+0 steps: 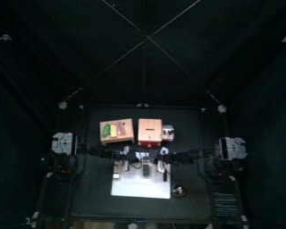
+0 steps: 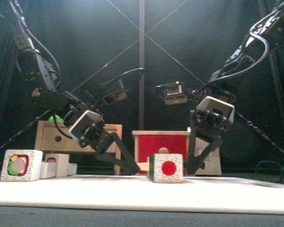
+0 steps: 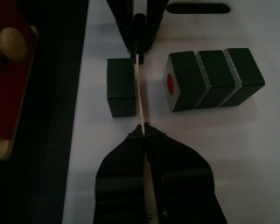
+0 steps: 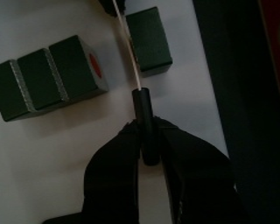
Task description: Cut second sushi piece
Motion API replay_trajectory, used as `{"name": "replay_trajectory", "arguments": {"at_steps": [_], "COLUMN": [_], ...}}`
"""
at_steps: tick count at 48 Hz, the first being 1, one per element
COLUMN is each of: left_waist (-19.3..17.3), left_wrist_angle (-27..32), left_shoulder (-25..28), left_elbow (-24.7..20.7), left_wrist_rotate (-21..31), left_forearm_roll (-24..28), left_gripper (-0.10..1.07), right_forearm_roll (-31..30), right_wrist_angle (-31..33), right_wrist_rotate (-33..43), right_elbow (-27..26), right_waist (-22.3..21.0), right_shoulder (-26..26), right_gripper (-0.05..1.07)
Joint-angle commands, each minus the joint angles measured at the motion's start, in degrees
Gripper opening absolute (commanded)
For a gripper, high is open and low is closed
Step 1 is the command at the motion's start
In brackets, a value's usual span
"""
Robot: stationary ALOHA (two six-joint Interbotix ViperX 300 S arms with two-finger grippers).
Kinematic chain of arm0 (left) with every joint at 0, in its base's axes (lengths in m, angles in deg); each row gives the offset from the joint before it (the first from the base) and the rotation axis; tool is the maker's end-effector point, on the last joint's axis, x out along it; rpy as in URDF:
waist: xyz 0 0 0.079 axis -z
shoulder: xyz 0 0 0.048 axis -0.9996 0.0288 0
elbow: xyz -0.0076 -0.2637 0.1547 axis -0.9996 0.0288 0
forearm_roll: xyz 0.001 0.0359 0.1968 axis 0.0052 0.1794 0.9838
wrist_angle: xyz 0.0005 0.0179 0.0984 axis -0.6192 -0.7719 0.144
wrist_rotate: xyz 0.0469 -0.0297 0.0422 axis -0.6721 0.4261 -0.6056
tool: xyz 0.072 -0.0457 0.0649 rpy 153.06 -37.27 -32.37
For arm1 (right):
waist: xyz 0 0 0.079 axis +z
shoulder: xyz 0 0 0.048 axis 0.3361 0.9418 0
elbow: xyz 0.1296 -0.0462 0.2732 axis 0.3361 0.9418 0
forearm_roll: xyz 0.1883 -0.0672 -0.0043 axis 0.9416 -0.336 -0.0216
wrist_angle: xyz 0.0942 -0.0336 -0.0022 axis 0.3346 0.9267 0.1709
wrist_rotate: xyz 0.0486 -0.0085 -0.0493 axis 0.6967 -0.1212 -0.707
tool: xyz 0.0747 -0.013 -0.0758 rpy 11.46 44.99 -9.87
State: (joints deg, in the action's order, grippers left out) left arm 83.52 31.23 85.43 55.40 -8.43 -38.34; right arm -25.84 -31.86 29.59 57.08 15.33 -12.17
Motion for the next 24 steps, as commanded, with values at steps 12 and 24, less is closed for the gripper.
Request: {"name": "replay_trajectory", "arguments": {"at_steps": [12,24], "left_waist": [0.5,1.8], "left_wrist_angle": [0.7,0.7], "left_shoulder": [-4.8,-8.1], "left_elbow": [0.0,0.4], "left_wrist_rotate": [0.0,0.0], "left_forearm_roll": [1.1,2.7], "left_gripper": [0.32,0.32], "right_forearm_roll": [0.0,0.0], "right_wrist_angle": [5.1,6.0], "right_wrist_rotate": [0.3,0.1], "right_elbow": [-2.1,-2.4], "right_waist": [1.3,4.8], "right_shoulder": [-4.7,-6.6], "right_gripper": [0.13,0.13]}}
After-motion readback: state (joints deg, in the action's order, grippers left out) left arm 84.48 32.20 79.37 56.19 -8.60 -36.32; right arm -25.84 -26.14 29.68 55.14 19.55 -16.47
